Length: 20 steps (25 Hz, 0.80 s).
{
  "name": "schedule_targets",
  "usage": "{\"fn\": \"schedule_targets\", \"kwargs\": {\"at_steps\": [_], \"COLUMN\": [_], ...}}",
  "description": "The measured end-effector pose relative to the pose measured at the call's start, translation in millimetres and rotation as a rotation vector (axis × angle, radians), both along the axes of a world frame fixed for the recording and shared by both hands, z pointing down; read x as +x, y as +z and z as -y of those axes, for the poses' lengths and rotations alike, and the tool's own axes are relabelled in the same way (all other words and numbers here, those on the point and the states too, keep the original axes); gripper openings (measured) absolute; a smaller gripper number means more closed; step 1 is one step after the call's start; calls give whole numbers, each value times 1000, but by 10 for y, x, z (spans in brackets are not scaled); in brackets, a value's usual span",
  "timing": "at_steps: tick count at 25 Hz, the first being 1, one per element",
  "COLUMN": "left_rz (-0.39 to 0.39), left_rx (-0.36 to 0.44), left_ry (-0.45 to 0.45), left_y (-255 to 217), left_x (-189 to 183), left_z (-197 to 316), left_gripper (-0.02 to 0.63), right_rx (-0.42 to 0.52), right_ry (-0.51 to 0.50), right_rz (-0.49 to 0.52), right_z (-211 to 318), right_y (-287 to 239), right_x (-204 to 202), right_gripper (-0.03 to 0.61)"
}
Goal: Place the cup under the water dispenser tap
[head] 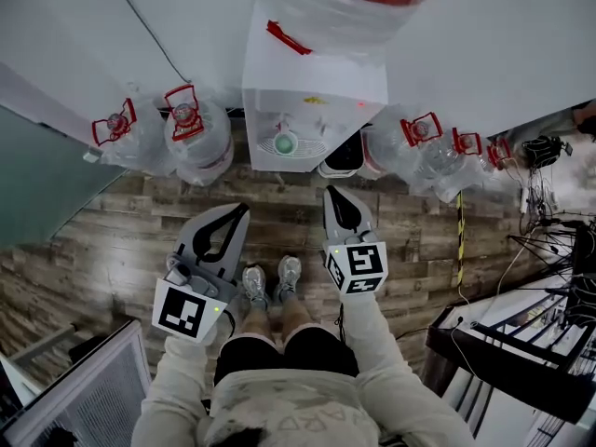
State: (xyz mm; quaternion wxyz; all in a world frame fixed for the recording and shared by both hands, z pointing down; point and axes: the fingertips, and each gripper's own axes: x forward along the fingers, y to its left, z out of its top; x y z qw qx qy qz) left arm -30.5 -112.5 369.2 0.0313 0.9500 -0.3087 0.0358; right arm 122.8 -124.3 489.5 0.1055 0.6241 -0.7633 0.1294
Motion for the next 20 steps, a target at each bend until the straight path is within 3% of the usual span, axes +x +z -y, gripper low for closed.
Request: {"fn": "schedule_targets", "kwargs": {"at_steps": [20], "left_rz": [-51], "left_rx": [62], "left_ry": [29], "left_y": [-805], "left_x": [36], "left_z": [-270], "left_gripper": [5], "right_rx": [99], "right_ry": [-14], "right_rz": [-55], "right_z": [-563], "right_y": [-1131], "right_x": [-135], "right_gripper": [9]}}
